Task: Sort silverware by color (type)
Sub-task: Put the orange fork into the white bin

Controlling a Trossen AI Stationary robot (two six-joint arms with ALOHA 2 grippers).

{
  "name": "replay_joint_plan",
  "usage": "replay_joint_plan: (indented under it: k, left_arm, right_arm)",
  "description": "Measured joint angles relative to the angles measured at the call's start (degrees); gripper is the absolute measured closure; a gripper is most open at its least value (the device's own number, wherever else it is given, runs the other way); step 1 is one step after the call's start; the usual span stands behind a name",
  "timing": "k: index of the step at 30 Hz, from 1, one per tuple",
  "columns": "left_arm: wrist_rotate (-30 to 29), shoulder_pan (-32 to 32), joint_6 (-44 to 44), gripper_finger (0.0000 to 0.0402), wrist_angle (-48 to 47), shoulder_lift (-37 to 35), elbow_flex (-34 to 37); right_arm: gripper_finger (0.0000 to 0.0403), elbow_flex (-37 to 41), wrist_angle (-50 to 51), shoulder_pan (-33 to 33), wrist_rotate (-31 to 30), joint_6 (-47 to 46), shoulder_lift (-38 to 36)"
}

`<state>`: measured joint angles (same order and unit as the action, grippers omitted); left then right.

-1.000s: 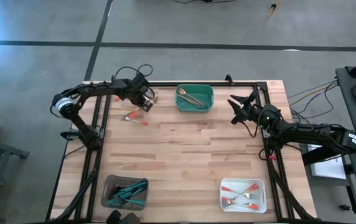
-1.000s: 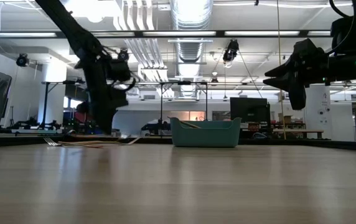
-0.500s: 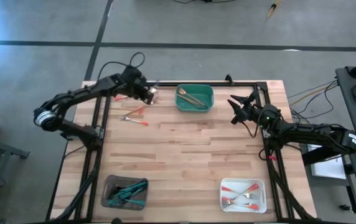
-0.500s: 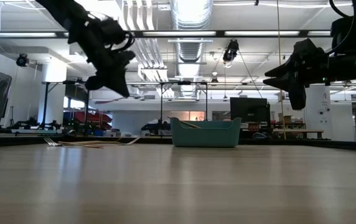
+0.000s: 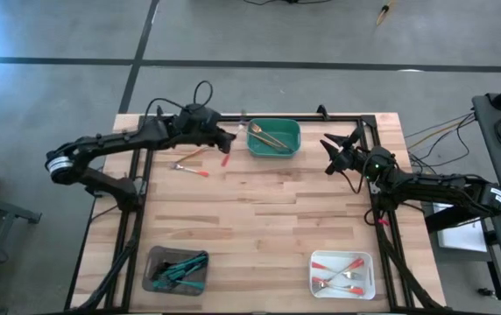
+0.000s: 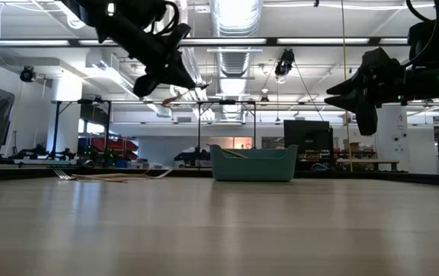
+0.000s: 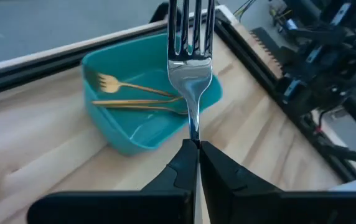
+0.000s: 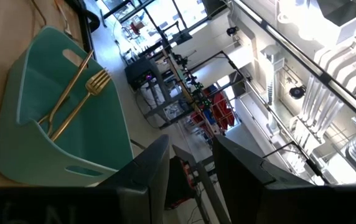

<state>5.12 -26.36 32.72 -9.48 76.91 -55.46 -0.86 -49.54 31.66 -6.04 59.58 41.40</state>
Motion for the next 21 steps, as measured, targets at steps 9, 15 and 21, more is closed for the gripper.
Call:
replay_joint_plan:
  k: [9,15,21]
  left_arm:
    - [-3.18,7.12,5.66,0.0401,7.02,3.20,0.00]
    - [-4.49,11.34,8.98,0.0401,11.65,5.37,0.00]
    - [-6.57,12.82,10.86,0.0401,14.60,6.41,-0.09]
  right_arm:
    - [0.0287,-0.02,-0.01,-0.02,0.02,0.01,0.01]
    - [0.0287,-0.01,-0.01,0.11,-0.49,6.39,0.02]
    - [0.0287,-0.02,0.00,0.11,-0.48,5.55,0.03]
